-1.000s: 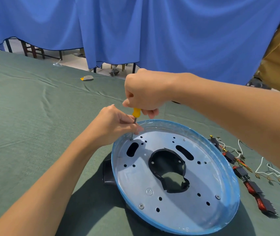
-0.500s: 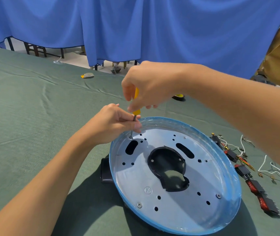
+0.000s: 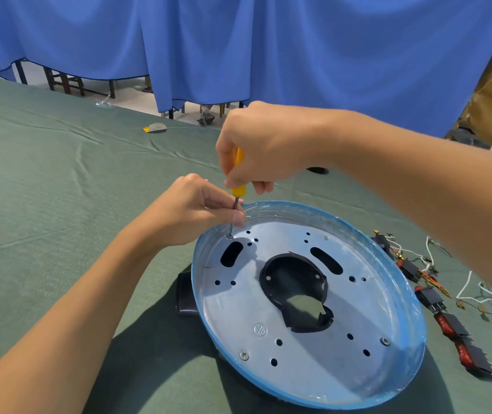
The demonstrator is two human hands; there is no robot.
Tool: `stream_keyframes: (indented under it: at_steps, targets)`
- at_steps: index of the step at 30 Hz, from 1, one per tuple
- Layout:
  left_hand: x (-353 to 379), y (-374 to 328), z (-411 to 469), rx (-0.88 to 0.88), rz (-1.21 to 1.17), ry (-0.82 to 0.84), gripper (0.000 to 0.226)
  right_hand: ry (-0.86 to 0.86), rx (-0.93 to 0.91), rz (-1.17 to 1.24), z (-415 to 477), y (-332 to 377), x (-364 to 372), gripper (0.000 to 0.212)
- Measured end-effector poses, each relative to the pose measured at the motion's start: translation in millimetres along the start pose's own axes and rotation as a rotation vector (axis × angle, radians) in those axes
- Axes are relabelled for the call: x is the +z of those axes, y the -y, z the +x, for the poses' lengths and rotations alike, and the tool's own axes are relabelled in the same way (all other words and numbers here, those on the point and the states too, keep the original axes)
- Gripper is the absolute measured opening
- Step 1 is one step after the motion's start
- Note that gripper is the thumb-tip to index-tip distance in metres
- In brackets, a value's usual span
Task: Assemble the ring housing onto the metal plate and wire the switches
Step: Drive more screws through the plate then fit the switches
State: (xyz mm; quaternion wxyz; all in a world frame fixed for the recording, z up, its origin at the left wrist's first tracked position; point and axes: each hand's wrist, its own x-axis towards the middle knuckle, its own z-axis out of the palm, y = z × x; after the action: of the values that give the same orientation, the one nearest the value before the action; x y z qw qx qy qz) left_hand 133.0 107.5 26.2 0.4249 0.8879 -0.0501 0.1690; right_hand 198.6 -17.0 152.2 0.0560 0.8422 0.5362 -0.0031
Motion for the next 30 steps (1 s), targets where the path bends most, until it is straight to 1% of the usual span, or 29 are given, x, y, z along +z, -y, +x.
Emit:
stream_keyframes:
  at_steps: [2,4,6,8,10,12,14,16,19,20,21,23,26,28,30]
  targets:
    - [0.2,-2.3,-1.1,-0.033,-0.064,0.056,0.013,-0.026,0.026,-0.020,1.7,0.7,6.9,0.032]
    - [1.3,-2.8,-2.1,-0.052,-0.081,0.076,0.018,-0.033,0.065,-0.032,4.6,1.3,10.4,0.038]
    - [2.3,-3.2,-2.3,-0.042,-0.064,0.058,0.015,0.007,0.094,-0.013,5.6,-0.2,7.5,0.044]
    - [2.9,-3.5,-2.3,-0.029,-0.058,-0.008,0.010,0.054,0.103,0.011,4.2,-2.4,4.0,0.048]
    - [3.6,-3.3,-2.6,-0.032,-0.096,-0.101,0.012,0.063,0.089,-0.006,2.0,-3.3,3.5,0.042]
    - [4.1,-2.4,-2.0,-0.034,-0.130,-0.153,0.010,0.067,0.074,-0.006,0.3,-3.0,2.6,0.036]
    - [3.6,-0.3,-0.4,-0.036,-0.153,-0.127,0.009,0.067,0.054,0.037,-0.8,-2.3,-1.3,0.030]
    - [1.6,2.0,0.8,-0.012,-0.134,-0.054,0.007,0.039,0.023,0.067,-0.4,-1.9,-6.7,0.018]
    - [-1.2,3.1,-0.1,-0.009,-0.139,0.027,0.011,-0.008,-0.004,0.046,2.0,0.1,-8.3,0.005]
    - [-1.3,2.9,-0.4,-0.007,-0.137,0.035,0.012,-0.019,-0.003,0.032,3.0,0.9,-7.1,0.005]
    - [-0.3,2.7,-0.6,-0.001,-0.121,0.026,0.012,-0.028,0.002,0.016,4.4,1.3,-5.6,0.009]
    - [3.2,2.2,0.2,0.000,-0.082,-0.037,0.008,-0.036,0.019,-0.010,6.5,0.7,-3.8,0.013]
    - [6.7,1.3,1.3,-0.005,-0.018,-0.140,0.006,-0.031,0.028,-0.009,6.7,0.1,-3.7,0.009]
    - [5.6,0.7,1.9,0.005,0.003,-0.131,0.003,-0.045,0.026,0.006,5.1,-0.3,-4.8,0.014]
    - [2.9,0.6,1.2,0.011,-0.003,-0.062,0.005,-0.047,0.024,0.028,2.4,-0.7,-6.0,0.018]
